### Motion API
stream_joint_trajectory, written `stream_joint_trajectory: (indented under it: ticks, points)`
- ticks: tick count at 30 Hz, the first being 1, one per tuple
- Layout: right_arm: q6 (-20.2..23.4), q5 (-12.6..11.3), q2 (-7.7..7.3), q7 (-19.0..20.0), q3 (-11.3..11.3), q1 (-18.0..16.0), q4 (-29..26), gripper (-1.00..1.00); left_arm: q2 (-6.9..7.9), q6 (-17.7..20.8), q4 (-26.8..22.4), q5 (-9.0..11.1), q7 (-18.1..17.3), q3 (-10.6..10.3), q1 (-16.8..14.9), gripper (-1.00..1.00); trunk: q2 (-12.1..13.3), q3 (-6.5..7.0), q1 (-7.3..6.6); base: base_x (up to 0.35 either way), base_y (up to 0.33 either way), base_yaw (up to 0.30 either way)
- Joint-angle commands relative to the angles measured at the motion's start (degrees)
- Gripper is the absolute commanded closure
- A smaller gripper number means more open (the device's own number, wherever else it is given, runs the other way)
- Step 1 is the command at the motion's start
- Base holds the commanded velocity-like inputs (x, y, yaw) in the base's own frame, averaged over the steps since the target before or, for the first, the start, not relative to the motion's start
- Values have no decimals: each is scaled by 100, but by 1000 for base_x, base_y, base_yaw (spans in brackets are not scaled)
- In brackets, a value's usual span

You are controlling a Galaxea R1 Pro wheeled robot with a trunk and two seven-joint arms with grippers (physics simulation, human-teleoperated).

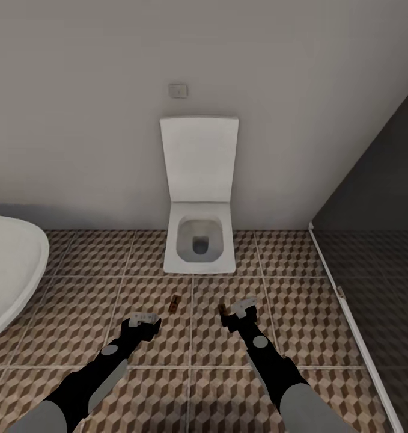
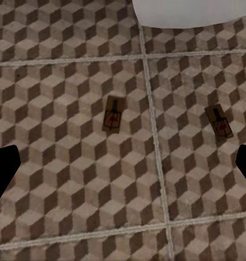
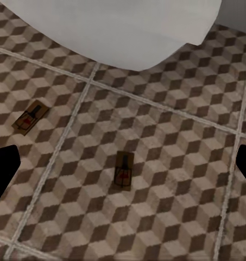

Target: Take the four mousetraps from the cabinet in the bathroom and place them on the bathroom floor. Make sure all four end up on the same floor surface, and ensure that at least two of them are either under or directly next to the same bathroom sink.

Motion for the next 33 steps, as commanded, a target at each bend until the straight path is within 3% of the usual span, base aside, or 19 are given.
stream_joint_trajectory:
  ticks: [1, 6, 11, 13, 19, 25, 33]
  points:
    - [-13, 39, -28, 6, -9, -2, 7, -100, 11, -1, -10, 52, 55, -44, -6, -100, 39, 15, -23, 0, 0, 0]
    - [-28, 27, -207, 22, -8, 1, 57, -100, 29, -1, 18, 54, 56, -45, -1, -100, 240, 105, -132, 0, 0, 0]
    - [-455, 28, -394, 20, -14, 6, 575, -100, 65, -7, 193, 54, 56, -45, 23, -100, 440, 195, -242, 0, 0, 0]
    - [-924, 32, -527, -3, -17, 7, 1226, -100, 97, -43, 463, 56, 52, -54, 39, -100, 521, 231, -286, 0, 0, 0]
    - [-1250, 33, -700, -8, -14, 7, 1675, -100, 104, -119, 936, 61, 30, -63, 52, -100, 761, 338, -418, 0, 0, 0]
    - [-1543, 29, -841, -10, -11, 7, 2077, -100, 100, -596, 1714, 62, -144, -70, 55, -100, 1002, 446, -550, 0, 0, 0]
    - [-1801, 28, -964, -12, -12, 10, 2640, -100, 91, -1379, 2745, 84, -900, -66, 56, -100, 1323, 590, -725, 0, 0, 0]
